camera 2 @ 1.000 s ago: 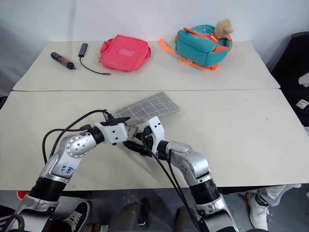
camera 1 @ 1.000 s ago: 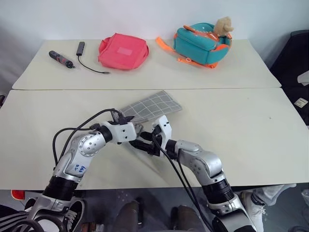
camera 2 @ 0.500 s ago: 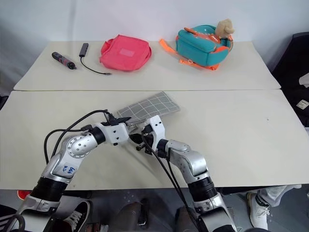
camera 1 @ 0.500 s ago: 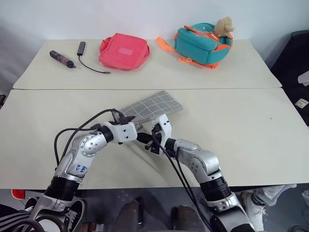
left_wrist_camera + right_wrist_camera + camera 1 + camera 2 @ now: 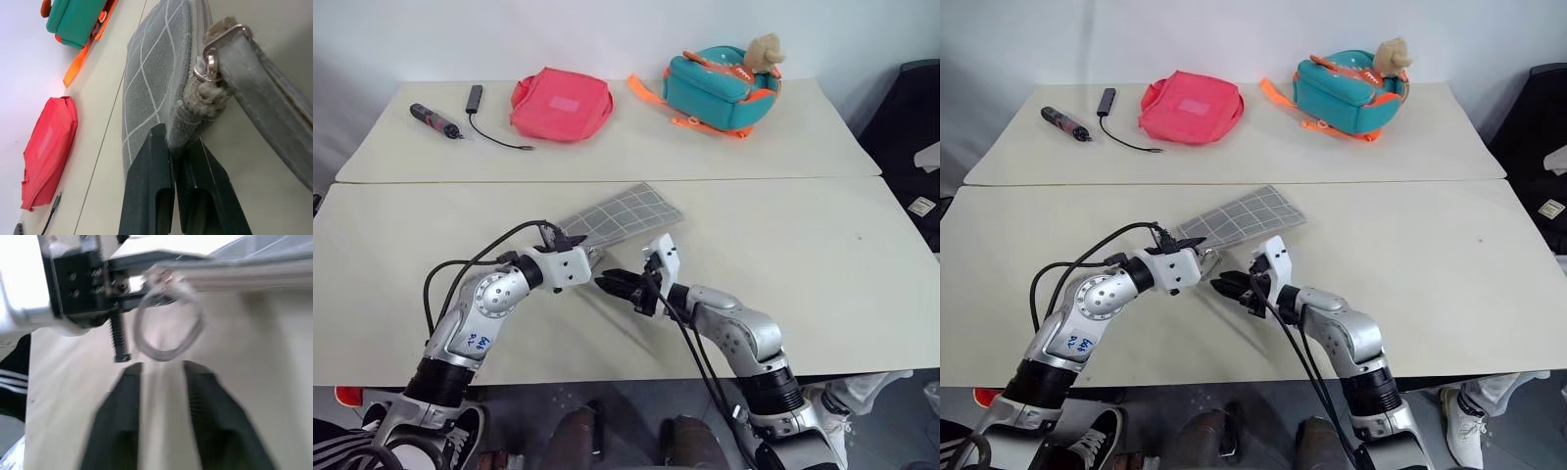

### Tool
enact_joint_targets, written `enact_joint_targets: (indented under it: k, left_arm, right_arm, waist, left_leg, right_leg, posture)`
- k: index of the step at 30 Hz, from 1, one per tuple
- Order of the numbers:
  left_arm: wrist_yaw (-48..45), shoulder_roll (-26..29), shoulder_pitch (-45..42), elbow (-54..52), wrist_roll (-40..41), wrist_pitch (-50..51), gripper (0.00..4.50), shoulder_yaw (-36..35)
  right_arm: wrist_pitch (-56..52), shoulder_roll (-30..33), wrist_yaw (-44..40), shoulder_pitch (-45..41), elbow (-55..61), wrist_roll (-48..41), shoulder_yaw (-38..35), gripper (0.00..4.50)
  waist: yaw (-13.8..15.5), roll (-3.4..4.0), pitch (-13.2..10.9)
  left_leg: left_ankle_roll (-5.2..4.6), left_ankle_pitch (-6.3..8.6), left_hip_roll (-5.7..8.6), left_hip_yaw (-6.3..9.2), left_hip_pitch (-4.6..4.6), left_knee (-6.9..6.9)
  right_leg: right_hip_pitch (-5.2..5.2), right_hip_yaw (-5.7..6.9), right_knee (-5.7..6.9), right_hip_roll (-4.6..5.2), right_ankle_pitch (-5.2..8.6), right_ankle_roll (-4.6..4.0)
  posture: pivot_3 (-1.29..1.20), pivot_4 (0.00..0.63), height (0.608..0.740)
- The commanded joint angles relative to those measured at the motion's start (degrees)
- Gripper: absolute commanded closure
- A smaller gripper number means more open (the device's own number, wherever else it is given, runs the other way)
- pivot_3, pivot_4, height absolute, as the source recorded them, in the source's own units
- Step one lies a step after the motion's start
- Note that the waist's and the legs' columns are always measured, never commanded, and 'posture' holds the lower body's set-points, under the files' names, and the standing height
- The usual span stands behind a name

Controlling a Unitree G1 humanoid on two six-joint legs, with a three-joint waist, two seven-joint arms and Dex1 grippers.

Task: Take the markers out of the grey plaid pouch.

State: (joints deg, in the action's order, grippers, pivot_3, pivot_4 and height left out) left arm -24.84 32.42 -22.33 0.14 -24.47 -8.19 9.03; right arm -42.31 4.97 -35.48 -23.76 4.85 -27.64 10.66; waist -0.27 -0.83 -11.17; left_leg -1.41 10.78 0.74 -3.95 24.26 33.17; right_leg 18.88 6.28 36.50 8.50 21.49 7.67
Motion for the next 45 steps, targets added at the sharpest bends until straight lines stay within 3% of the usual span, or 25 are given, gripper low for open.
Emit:
enact_joint_targets:
  k: [1,5,22,25,35,42,45]
  left_arm:
    - [-0.3,0.9,-1.2,-2.5,-0.3,-0.8,4.5,-0.2]
    - [-0.6,1.2,-1.8,-2.5,-0.8,-0.8,4.5,-0.1]
    - [-1.2,0.4,-2.3,-3.4,-0.5,0.1,4.5,0.7]
    - [-1.1,0.3,-1.8,-4.1,-0.6,0.5,4.5,0.6]
    - [-0.8,0.5,-1.1,-4.8,-0.6,1.1,4.5,0.3]
    - [-1.0,1.3,0.1,-4.9,0.2,0.6,4.5,-0.6]
    - [-1.5,-0.7,1.2,-5.1,4.8,3.0,4.5,-2.6]
  right_arm:
    - [0.2,-0.2,0.5,-0.1,2.2,-0.6,-0.4,1.74]
    - [-0.1,0.2,-0.5,-0.1,2.9,-1.2,0.0,0.45]
    - [8.0,-5.8,-1.0,-5.4,-7.3,2.1,1.8,0.45]
    - [7.9,-6.1,-1.2,-5.8,-8.0,1.3,0.8,1.05]
    - [7.6,-4.1,-1.5,-3.6,-6.6,1.2,-0.3,4.48]
    - [4.4,-0.1,-2.2,-0.2,-0.9,-1.2,-2.7,4.48]
    - [3.3,1.5,-2.4,0.8,0.9,-2.5,-3.8,4.48]
  waist:
    - [0.0,0.0,0.0]
    - [0.1,0.0,0.0]
    - [0.0,0.0,0.0]
    - [0.0,0.0,0.0]
    - [0.0,0.0,0.0]
    - [0.0,0.0,0.0]
    - [0.0,-0.01,0.0]
  left_leg:
    - [0.0,0.01,0.0,0.0,0.0,0.0]
    - [0.06,0.04,0.0,0.0,0.0,0.0]
    - [-0.01,-0.01,0.0,-0.01,0.01,0.0]
    - [-0.02,-0.02,0.0,-0.01,0.01,0.0]
    - [-0.05,-0.04,0.0,-0.01,0.01,0.0]
    - [0.01,0.01,0.0,-0.01,0.01,-0.01]
    - [0.05,0.03,0.0,-0.02,0.01,0.0]
  right_leg:
    - [0.0,0.0,-0.01,0.0,0.0,0.0]
    - [0.0,0.0,-0.01,0.0,0.0,0.0]
    - [0.01,-0.01,0.02,-0.01,0.0,0.0]
    - [0.01,-0.01,0.02,-0.01,0.0,0.0]
    - [0.01,-0.01,0.02,-0.01,0.0,0.0]
    - [0.02,-0.01,0.0,0.0,0.0,0.0]
    - [0.01,-0.02,-0.01,0.0,0.0,0.0]
  posture:
    - [0.0,0.15,0.74]
    - [0.0,0.15,0.74]
    - [0.0,0.15,0.74]
    - [0.0,0.15,0.74]
    - [0.0,0.15,0.74]
    - [0.0,0.15,0.74]
    - [0.0,0.15,0.74]
